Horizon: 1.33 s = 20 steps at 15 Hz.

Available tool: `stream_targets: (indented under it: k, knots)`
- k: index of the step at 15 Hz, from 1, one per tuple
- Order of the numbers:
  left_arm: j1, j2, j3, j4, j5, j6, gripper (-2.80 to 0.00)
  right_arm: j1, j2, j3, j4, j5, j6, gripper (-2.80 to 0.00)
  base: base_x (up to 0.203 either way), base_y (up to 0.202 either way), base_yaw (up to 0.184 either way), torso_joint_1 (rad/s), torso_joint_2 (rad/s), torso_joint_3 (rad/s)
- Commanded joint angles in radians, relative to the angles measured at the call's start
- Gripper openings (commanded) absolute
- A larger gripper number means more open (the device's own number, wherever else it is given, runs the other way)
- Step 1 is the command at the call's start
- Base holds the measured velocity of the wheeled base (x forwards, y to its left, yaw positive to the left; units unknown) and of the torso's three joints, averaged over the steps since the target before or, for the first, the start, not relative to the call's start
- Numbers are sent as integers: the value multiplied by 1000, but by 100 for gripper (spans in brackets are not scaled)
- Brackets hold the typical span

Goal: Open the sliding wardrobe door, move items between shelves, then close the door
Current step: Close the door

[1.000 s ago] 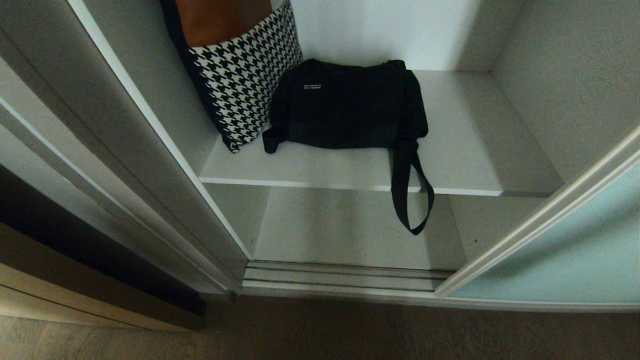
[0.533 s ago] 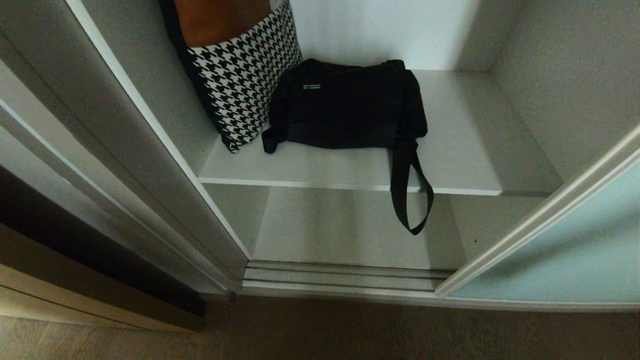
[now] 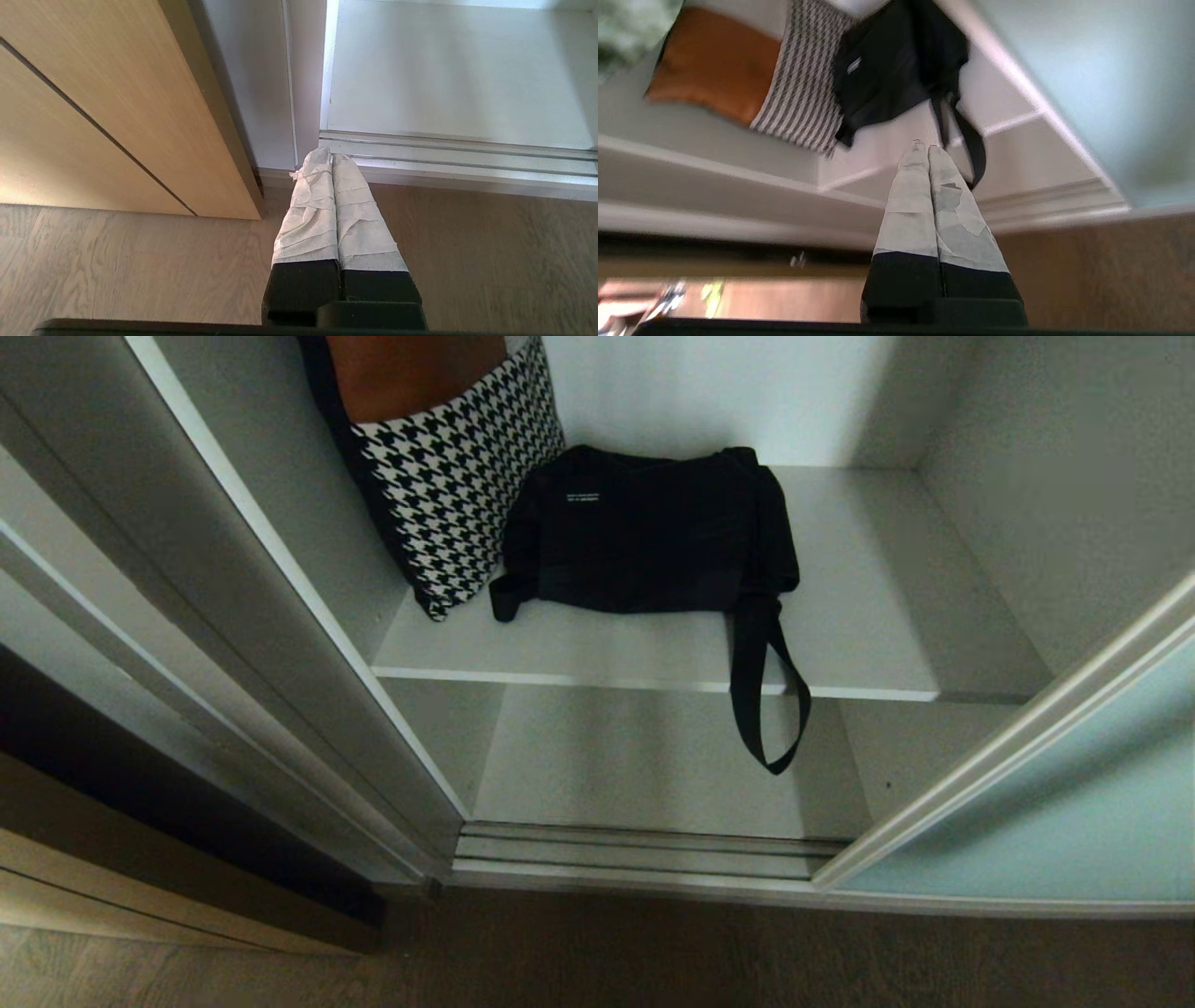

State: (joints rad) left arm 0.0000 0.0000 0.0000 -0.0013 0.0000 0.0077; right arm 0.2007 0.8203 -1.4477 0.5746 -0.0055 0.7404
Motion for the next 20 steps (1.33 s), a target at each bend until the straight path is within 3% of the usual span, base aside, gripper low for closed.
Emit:
stream_targets:
  k: [1,6,9,15,20]
  knots:
    - [0,2,0,0,0,0,-280,-52,48,8,-41,11,3,-280,0,0,0,0,0,0]
    - [0,2,0,0,0,0,-280,-123,80,10,-103,59,4,-280,0,0,0,0,0,0]
    - [0,2,0,0,-1,0,-280,-209,107,10,-149,86,2,-280,0,0,0,0,0,0]
    - [0,2,0,0,0,0,-280,-257,151,12,-204,105,4,-280,0,0,0,0,0,0]
    - [0,2,0,0,0,0,-280,-338,160,25,-219,188,7,-280,0,0,0,0,0,0]
